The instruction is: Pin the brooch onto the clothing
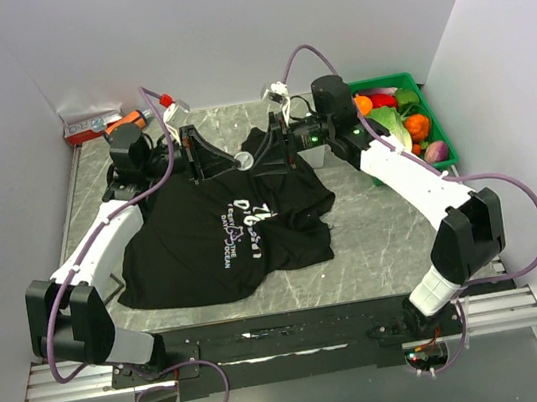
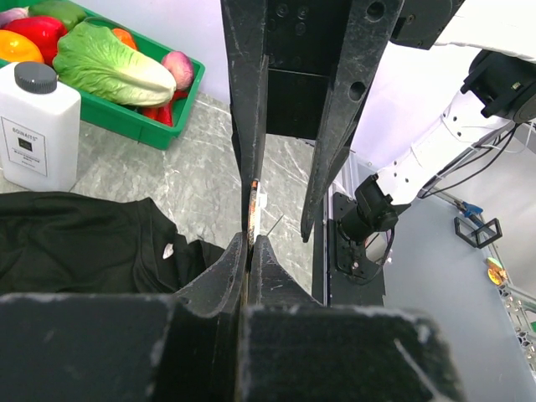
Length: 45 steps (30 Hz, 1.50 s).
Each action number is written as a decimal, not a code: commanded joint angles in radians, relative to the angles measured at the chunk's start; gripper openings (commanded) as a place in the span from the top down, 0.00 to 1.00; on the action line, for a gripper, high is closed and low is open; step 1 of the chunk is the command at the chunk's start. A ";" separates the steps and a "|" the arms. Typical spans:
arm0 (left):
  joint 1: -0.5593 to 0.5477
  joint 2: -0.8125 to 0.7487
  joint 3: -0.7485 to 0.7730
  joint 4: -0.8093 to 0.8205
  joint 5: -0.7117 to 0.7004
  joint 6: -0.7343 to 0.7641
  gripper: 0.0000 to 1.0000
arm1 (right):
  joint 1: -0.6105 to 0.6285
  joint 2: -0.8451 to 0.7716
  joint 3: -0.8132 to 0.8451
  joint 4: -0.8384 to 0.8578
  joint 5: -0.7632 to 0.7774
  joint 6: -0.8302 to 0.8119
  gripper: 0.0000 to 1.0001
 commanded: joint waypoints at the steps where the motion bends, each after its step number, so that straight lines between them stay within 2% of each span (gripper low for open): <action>1: -0.003 0.002 -0.007 0.050 0.019 -0.011 0.99 | -0.002 0.015 0.043 0.070 -0.029 0.035 0.61; 5: -0.003 0.005 -0.007 0.051 0.016 -0.014 0.99 | -0.002 0.023 0.045 0.079 -0.041 0.041 0.62; 12: -0.003 0.009 -0.009 0.045 0.019 -0.006 0.99 | -0.004 0.031 0.034 0.120 -0.046 0.086 0.75; 16: -0.003 0.012 -0.007 0.040 0.017 -0.003 0.99 | -0.002 0.032 0.028 0.137 -0.049 0.104 0.78; 27: -0.003 0.018 0.002 0.036 0.022 0.004 0.99 | -0.010 0.031 0.034 0.104 -0.001 0.093 0.76; 36: -0.003 0.012 0.003 0.016 0.022 0.017 0.99 | -0.016 0.035 0.039 0.104 0.016 0.109 0.67; 40: -0.003 0.011 0.002 0.017 0.020 0.017 0.99 | -0.015 0.038 0.034 0.110 0.000 0.093 0.76; 45: -0.003 0.011 0.002 0.005 0.007 0.024 0.99 | -0.015 0.038 0.025 0.113 -0.050 0.081 1.00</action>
